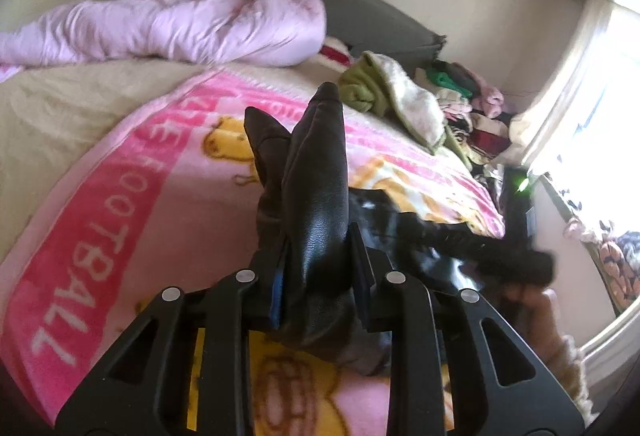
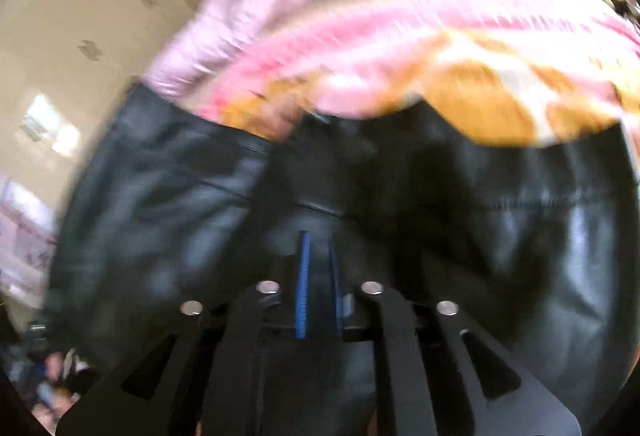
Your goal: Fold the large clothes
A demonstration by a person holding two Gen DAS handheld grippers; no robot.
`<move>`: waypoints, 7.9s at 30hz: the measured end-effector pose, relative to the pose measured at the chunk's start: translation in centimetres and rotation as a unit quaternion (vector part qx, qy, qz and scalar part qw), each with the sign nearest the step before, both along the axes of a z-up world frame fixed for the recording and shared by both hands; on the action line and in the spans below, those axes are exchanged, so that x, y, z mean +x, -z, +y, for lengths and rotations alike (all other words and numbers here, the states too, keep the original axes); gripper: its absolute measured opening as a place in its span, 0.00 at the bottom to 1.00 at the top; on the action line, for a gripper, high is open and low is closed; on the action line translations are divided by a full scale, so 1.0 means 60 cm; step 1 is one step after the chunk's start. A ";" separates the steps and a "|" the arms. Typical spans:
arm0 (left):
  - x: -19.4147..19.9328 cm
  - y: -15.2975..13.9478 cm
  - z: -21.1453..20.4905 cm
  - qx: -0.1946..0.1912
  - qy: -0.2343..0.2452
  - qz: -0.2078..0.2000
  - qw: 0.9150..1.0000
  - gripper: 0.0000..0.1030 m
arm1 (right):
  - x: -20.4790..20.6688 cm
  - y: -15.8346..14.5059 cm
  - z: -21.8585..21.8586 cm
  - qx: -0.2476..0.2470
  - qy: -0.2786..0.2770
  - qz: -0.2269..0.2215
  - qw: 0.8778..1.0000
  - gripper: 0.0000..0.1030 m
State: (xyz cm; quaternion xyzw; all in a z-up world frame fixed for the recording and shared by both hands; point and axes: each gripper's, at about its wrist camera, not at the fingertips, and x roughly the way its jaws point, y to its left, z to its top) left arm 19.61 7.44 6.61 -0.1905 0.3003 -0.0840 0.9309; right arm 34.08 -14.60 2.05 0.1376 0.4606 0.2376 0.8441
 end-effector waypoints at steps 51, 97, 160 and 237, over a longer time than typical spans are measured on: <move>0.090 0.116 -0.182 -0.038 0.153 0.133 0.979 0.62 | -0.086 -0.049 -0.315 0.025 -0.031 -0.047 0.998 0.14; 0.095 0.132 -0.276 0.069 0.180 0.139 0.971 0.79 | -0.055 0.055 -0.398 0.059 0.171 0.065 0.981 0.93; 0.092 0.171 -0.199 -0.007 0.193 0.177 0.965 0.69 | -0.175 0.083 -0.232 0.064 0.008 0.053 0.997 0.53; -0.115 0.028 -0.146 0.115 0.113 0.023 0.987 0.91 | -0.382 -0.140 -0.179 -0.083 0.165 -0.206 0.961 0.96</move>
